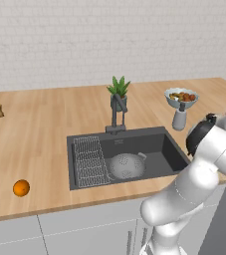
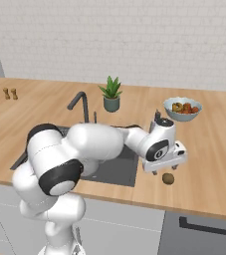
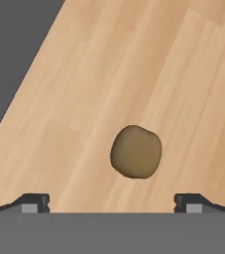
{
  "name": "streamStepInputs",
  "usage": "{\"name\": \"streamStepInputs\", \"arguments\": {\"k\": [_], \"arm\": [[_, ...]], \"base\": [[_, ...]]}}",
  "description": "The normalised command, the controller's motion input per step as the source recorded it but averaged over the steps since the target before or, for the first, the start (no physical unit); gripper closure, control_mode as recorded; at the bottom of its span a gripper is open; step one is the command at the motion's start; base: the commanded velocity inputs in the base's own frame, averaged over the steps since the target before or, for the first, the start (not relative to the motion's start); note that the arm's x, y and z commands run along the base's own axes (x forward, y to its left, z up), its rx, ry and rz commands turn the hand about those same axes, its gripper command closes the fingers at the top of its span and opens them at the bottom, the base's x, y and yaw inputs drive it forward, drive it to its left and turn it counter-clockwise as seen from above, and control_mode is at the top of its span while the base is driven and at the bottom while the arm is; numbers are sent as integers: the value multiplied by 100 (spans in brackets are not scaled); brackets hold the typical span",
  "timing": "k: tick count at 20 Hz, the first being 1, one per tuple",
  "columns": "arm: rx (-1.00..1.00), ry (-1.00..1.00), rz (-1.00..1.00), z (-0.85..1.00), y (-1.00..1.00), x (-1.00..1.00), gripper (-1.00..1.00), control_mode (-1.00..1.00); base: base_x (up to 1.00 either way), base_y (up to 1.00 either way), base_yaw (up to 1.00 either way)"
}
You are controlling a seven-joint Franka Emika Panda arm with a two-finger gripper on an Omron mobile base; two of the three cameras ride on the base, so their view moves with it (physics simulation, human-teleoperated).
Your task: Put the colander in the sink, put the orange, kiwi in the colander, and turn on the sink faucet and pour water over the colander.
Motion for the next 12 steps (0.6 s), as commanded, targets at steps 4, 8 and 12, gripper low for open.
{"name": "streamStepInputs", "arguments": {"k": [4, 8, 12], "arm": [[-1, 1, 7, -31, -1, 20, -100, -100], [-2, 0, 5, -26, -19, 9, -100, -100], [0, 0, 3, -23, -17, 11, -100, -100]], "base": [[0, 0, 0], [0, 0, 0], [0, 0, 0]]}}
